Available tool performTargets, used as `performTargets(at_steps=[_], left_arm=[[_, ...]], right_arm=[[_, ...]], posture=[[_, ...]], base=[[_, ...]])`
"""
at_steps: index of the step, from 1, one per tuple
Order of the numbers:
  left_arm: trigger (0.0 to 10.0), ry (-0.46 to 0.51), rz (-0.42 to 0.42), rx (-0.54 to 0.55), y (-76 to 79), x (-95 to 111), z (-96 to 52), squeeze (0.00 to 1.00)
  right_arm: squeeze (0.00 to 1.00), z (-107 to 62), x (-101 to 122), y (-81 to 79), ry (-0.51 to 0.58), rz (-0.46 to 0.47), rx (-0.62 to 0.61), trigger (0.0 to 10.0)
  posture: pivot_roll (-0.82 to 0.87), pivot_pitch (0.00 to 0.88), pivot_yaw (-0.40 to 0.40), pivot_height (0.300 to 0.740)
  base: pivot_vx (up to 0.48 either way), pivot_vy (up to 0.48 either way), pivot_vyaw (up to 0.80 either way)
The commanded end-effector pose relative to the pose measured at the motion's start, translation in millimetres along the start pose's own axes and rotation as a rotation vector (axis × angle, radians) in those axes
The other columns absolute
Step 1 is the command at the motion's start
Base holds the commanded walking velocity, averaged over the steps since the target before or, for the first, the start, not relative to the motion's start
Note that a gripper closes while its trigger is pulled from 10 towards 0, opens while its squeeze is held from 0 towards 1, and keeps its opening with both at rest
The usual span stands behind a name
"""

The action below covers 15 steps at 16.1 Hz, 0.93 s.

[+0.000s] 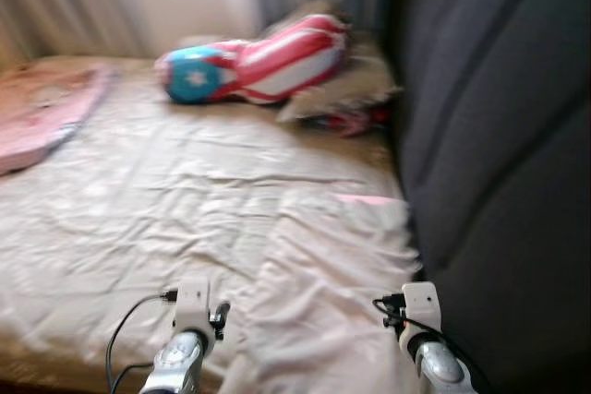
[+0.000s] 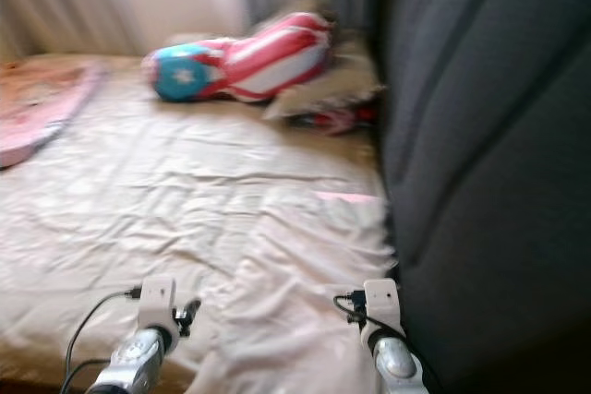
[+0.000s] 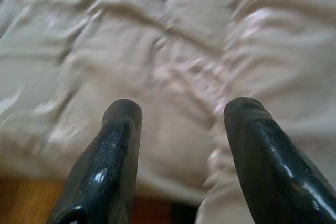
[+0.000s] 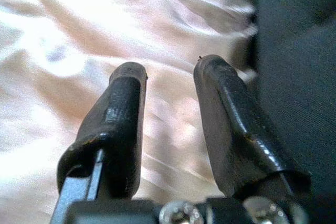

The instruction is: Clean up the room

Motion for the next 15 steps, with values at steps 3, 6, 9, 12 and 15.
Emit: performTargets(at_steps=[3, 6, 9, 12, 15], left_arm=[[10.0, -0.039, -0.008, 0.026, -14.1, -8, -2.9, 0.00], [10.0, -0.063, -0.011, 0.030, -15.4, -15, -4.7, 0.00], [10.0, -0.086, -0.013, 0.035, -22.6, -22, -7.8, 0.00], [10.0, -0.103, -0.017, 0.054, -36.1, -25, -11.6, 0.00], [10.0, -0.118, -0.022, 0.064, -42.9, -30, -14.5, 0.00]], right_arm=[[0.00, 0.3, 1, 1.4, 0.004, 0.018, -0.012, 10.0], [0.00, 0.9, 2, 0.3, 0.003, 0.013, -0.009, 10.0], [0.00, 1.6, 3, 0.9, 0.002, 0.014, -0.014, 10.0], [0.00, 2.2, 3, 2.2, -0.004, 0.010, -0.018, 10.0], [0.00, 2.6, 4, 3.1, -0.001, 0.011, -0.024, 10.0]], posture=[[-0.02, 0.000, 0.030, 0.740], [-0.02, 0.000, 0.034, 0.740], [-0.02, 0.000, 0.036, 0.740], [-0.02, 0.000, 0.035, 0.740], [-0.02, 0.000, 0.036, 0.740]], base=[[0.000, 0.291, 0.00], [0.000, 0.319, 0.00], [0.000, 0.325, 0.00], [0.000, 0.324, 0.00], [0.000, 0.324, 0.00]])
Point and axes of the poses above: a point about 5 cm out from each wrist's last joint towards the gripper, its own z axis pointing out of the wrist towards the gripper, its own x axis along the axis of the wrist's last joint, y = z × x, the point moved 3 cm from there along z, pointing out of the wrist towards the gripper, and after that the axes turned 9 degrees about -z, right-handed, at the moved point
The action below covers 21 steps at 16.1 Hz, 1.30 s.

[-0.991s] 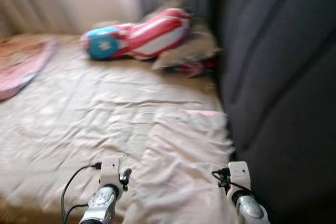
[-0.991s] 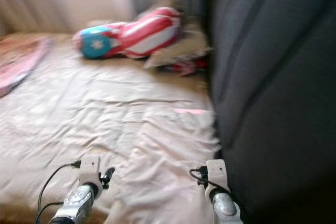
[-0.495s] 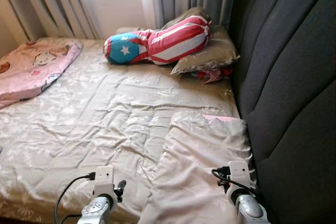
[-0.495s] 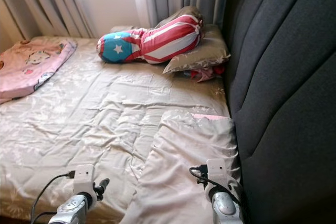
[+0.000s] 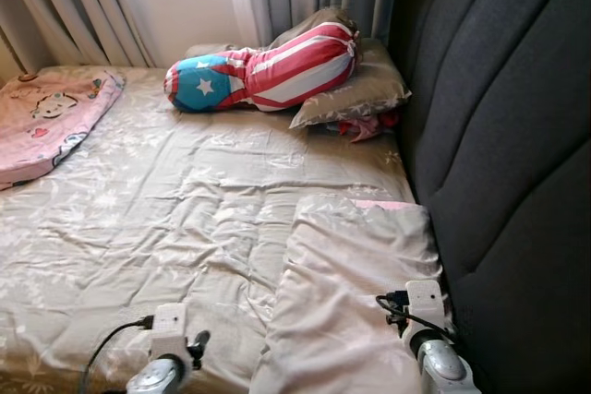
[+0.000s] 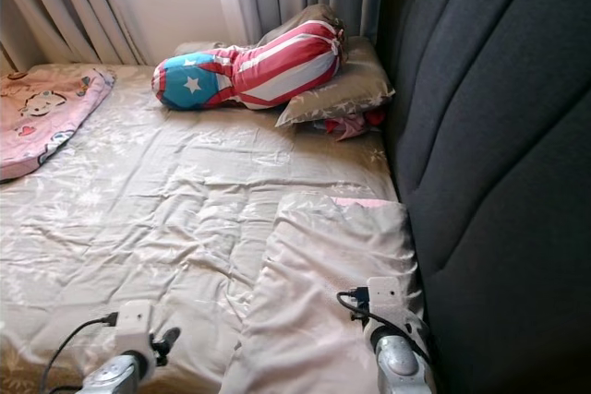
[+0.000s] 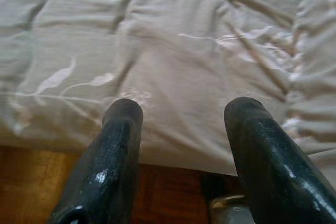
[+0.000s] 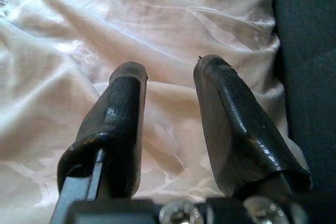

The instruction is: Clean up the room

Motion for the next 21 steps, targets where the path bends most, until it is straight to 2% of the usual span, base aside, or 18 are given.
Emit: performTargets(at_steps=[1, 4, 7, 9, 11, 16, 21], left_arm=[[10.0, -0.021, -0.008, 0.010, -4.5, -7, -2.1, 0.00], [10.0, -0.030, -0.011, 0.012, -6.0, -11, -3.4, 0.00], [10.0, -0.033, -0.013, 0.016, -9.0, -12, -4.3, 0.00], [10.0, -0.031, -0.015, 0.018, -11.0, -10, -4.3, 0.00], [10.0, -0.030, -0.014, 0.019, -11.4, -10, -4.1, 0.00], [10.0, -0.029, -0.010, 0.013, -2.3, -3, 0.0, 0.00], [10.0, -0.023, -0.009, 0.014, -0.7, 3, 2.1, 0.00]], right_arm=[[0.00, 0.5, 0, -0.9, -0.008, 0.009, -0.005, 10.0], [0.00, 0.8, 0, -3.6, -0.011, -0.003, 0.012, 10.0], [0.00, 0.4, -1, -6.0, -0.012, -0.035, 0.023, 10.0], [0.00, 0.5, -1, -5.8, -0.011, 0.004, 0.017, 10.0], [0.00, 0.8, -1, -4.8, -0.014, 0.001, 0.012, 10.0], [0.00, 0.7, -1, -5.4, -0.017, -0.002, 0.012, 10.0], [0.00, -0.4, -4, -6.7, -0.028, 0.001, 0.016, 10.0]], posture=[[-0.02, 0.000, 0.037, 0.740], [-0.02, 0.000, 0.037, 0.740], [-0.01, 0.000, 0.038, 0.740], [-0.01, 0.000, 0.039, 0.740], [-0.01, 0.000, 0.040, 0.740], [-0.01, 0.000, 0.044, 0.740], [-0.01, 0.000, 0.043, 0.740]], base=[[0.000, 0.326, 0.00], [0.000, 0.325, 0.00], [0.000, 0.337, 0.70], [0.000, 0.339, 0.40], [0.000, 0.345, 0.00], [0.000, 0.352, 0.00], [0.000, 0.371, 0.00]])
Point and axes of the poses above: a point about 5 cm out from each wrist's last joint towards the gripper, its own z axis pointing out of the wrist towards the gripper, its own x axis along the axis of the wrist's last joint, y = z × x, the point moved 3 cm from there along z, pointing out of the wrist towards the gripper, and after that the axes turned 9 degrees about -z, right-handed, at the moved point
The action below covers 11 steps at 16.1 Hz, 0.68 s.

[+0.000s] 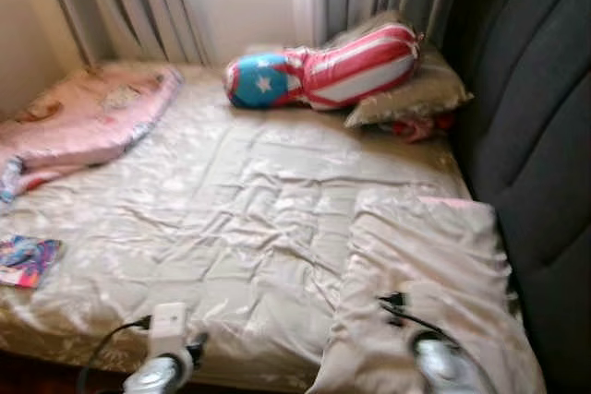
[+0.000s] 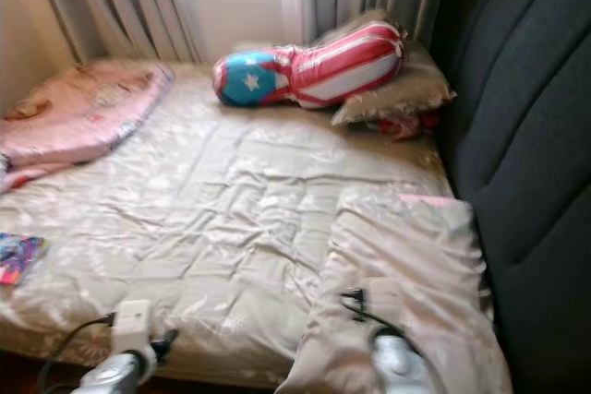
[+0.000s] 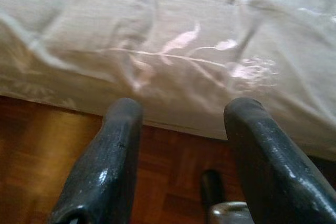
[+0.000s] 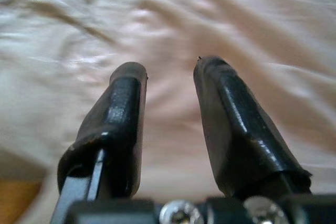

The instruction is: Clean up the room

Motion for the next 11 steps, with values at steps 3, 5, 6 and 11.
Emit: performTargets(at_steps=[3, 5, 6, 11], left_arm=[[10.0, -0.005, 0.004, -0.010, 7.1, 2, 2.0, 0.00], [10.0, -0.008, 0.004, -0.010, 7.4, -1, 1.3, 0.00], [10.0, -0.011, 0.003, -0.009, 6.2, -4, 0.3, 0.00], [10.0, -0.055, 0.002, 0.030, -16.3, -20, -7.5, 0.00]], right_arm=[[0.00, -1.1, -4, 8.0, -0.014, -0.005, -0.017, 10.0], [0.00, -0.9, -3, 7.7, -0.012, -0.007, -0.015, 10.0], [0.00, -0.8, -3, 7.4, -0.012, -0.007, -0.014, 10.0], [0.00, -2.4, -11, 3.9, -0.049, 0.046, -0.005, 10.0]], posture=[[-0.01, 0.000, 0.042, 0.740], [-0.01, 0.000, 0.042, 0.740], [-0.01, 0.000, 0.043, 0.740], [-0.01, 0.000, 0.041, 0.740]], base=[[0.000, 0.381, 0.00], [0.000, 0.399, 0.00], [0.000, 0.401, 0.00], [0.000, 0.406, 0.00]])
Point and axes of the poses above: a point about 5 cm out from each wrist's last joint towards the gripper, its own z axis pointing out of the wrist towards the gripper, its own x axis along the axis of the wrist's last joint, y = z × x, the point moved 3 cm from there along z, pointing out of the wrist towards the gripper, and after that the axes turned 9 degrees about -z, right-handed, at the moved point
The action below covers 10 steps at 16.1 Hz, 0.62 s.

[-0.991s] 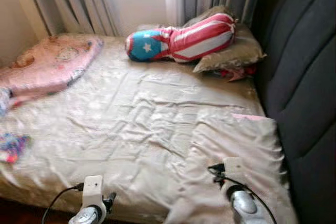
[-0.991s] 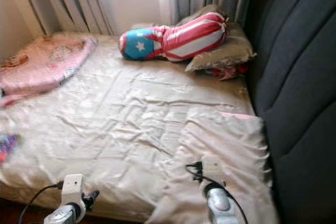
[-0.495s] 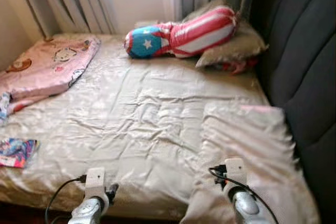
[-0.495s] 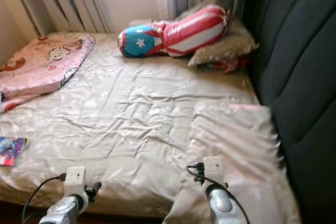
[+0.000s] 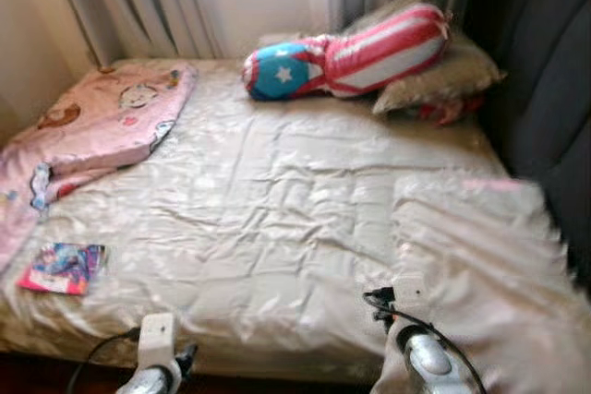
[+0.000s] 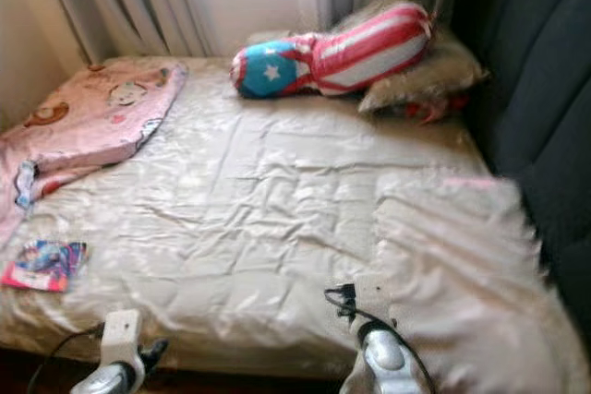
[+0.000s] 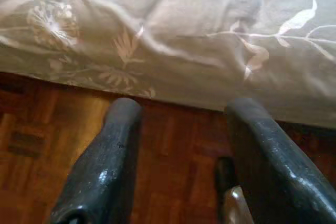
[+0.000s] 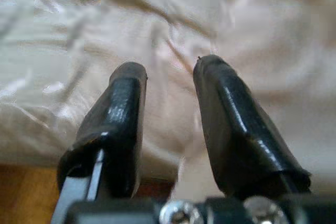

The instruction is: Clean up the room

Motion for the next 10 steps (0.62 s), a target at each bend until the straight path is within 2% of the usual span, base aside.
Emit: performTargets(at_steps=[1, 2, 3, 4, 6, 10], left_arm=[[10.0, -0.030, 0.011, 0.026, -12.4, -5, -2.5, 0.00], [10.0, -0.039, 0.010, 0.031, -14.7, -6, -3.2, 0.00], [10.0, -0.084, -0.009, 0.050, -20.3, -20, -7.0, 0.00], [10.0, -0.112, -0.006, 0.063, -22.4, -29, -9.6, 0.00], [10.0, -0.158, 0.019, 0.078, -22.2, -42, -12.7, 0.00], [10.0, -0.200, 0.051, 0.083, -20.2, -49, -13.9, 0.00]], right_arm=[[0.00, -0.8, -6, -3.9, -0.030, 0.053, 0.010, 10.0], [0.00, -1.8, -10, -3.8, -0.046, 0.076, 0.011, 10.0], [0.00, -8.0, -30, 0.1, -0.125, 0.135, 0.001, 10.0], [0.00, -13.5, -45, 3.6, -0.185, 0.151, -0.015, 10.0], [0.00, -22.5, -66, 5.7, -0.277, 0.134, -0.021, 10.0], [0.00, -36.8, -92, 5.5, -0.372, 0.164, -0.030, 10.0]], posture=[[-0.01, 0.000, 0.038, 0.740], [-0.01, 0.000, 0.038, 0.740], [0.00, 0.000, 0.033, 0.740], [0.00, 0.000, 0.032, 0.740], [0.01, 0.000, 0.032, 0.740], [0.01, 0.000, 0.032, 0.740]], base=[[0.000, 0.409, 0.00], [0.000, 0.409, 0.00], [0.000, 0.409, 0.00], [0.000, 0.409, 0.00], [0.000, 0.416, 0.00], [0.000, 0.417, 0.00]])
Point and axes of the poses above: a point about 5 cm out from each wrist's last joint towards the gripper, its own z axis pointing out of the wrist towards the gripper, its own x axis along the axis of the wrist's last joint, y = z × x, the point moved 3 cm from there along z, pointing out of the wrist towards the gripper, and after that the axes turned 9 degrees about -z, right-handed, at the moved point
